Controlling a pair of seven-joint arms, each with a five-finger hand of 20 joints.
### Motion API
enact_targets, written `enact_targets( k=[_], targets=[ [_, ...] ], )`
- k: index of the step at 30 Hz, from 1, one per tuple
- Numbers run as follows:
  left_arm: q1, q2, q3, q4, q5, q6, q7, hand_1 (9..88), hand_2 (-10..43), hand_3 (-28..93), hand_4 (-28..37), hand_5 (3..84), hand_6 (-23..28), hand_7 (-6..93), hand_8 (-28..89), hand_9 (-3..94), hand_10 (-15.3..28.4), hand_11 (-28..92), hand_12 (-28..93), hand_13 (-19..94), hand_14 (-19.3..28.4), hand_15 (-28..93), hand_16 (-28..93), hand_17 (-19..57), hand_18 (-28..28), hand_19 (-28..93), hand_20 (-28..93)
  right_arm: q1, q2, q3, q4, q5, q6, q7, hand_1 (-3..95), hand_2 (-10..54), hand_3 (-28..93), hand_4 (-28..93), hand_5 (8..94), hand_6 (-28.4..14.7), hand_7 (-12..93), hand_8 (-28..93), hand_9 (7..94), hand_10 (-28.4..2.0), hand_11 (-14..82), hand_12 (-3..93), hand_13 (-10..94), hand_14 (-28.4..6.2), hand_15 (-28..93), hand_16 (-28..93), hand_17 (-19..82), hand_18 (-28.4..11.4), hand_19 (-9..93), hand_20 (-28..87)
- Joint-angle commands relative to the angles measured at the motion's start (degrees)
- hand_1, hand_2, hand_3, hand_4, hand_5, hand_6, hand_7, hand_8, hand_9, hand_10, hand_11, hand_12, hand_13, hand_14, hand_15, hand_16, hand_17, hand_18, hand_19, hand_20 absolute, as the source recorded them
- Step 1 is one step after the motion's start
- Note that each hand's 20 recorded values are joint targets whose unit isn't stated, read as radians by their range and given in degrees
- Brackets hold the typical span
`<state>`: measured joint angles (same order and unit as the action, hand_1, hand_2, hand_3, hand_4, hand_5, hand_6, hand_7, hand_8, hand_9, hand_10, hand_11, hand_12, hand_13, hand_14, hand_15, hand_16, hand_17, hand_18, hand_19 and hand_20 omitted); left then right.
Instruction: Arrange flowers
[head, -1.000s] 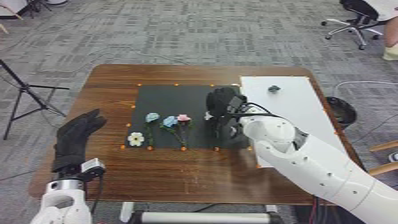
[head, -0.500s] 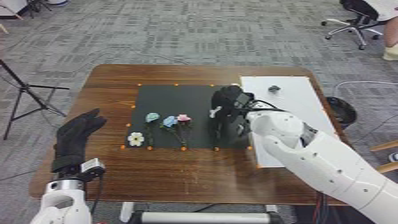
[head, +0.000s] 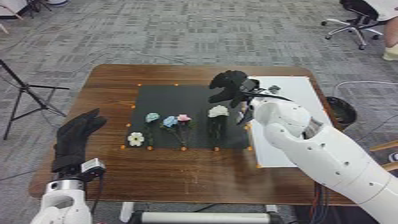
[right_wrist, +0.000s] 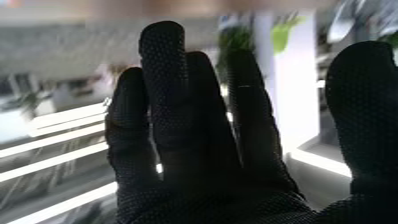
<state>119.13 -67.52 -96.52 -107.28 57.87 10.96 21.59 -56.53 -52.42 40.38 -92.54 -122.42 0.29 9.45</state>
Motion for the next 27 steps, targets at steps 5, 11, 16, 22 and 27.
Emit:
enact_targets(
  k=[5,11,16,22,27],
  targets=[
    [0.61,-0.38,0.14,-0.27,0.01,-0.36,0.1,24.2,-5.2,73,-23.2,52.6,1.1,16.5,-7,55.1,13.9,22,15,47,17.5,18,2,10.5,11.6,7,21,0.86,0.29,10.3,8.56,-9.2,-12.4,10.56,27.6,-9.5,65,-13,37.7,-5.0,6,-5,39.6,-17.5,4.0,16.4,57,-16.6,38,29,26,-23.3,63,53],
    [0.78,-0.46,0.14,-0.39,0.1,-0.53,0.0,24.3,-5.2,72,-23.3,52.5,1.2,16.5,-8,55.2,13.9,22,15,47,17.5,18,2,10.5,11.6,7,21,-0.6,-2.13,13.48,12.79,-15.23,-18.91,9.71,27.4,-9.5,65,-15,33.1,-5.8,4,-4,34.9,-18.4,2.6,15.3,59,-16.4,47,28,27,-24.2,68,54],
    [0.43,-0.44,0.31,-0.2,0.26,-0.98,-0.43,24.2,-5.2,72,-23.1,52.4,1.3,16.3,-7,55.2,13.9,22,15,47,17.5,18,2,10.5,11.6,7,21,-1.83,-3.29,14.39,15.54,-19.21,-18.63,8.91,28.7,-9.5,65,-16,34.4,-5.2,5,-4,35.3,-17.9,2.9,15.1,60,-16.4,51,26,27,-24.5,69,55],
    [0.6,-0.4,0.27,-0.33,0.22,-0.73,-0.65,24.4,-5.2,72,-23.1,52.5,1.1,16.3,-7,55.2,13.9,22,15,47,17.4,18,2,10.5,11.7,7,21,-3.42,-3.05,13.23,17.45,-20.0,-10.49,9.22,36.5,-9.5,66,-19,43.5,-1.9,11,-7,45.9,-13.5,6.0,14.7,65,-14.1,53,25,31,-23.6,72,55],
    [0.59,-0.46,0.19,-0.37,0.23,-0.69,-0.84,24.4,-5.2,72,-23.1,52.5,1.2,16.4,-7,55.2,14.0,22,15,47,17.4,18,2,10.6,11.6,7,21,-4.03,-2.2,11.09,18.76,-20.88,-2.97,7.87,49.7,-9.5,61,-21,66.0,1.4,18,-1,71.1,-11.8,13.7,15.2,74,-9.8,55,28,37,-22.8,77,57]
  ],
)
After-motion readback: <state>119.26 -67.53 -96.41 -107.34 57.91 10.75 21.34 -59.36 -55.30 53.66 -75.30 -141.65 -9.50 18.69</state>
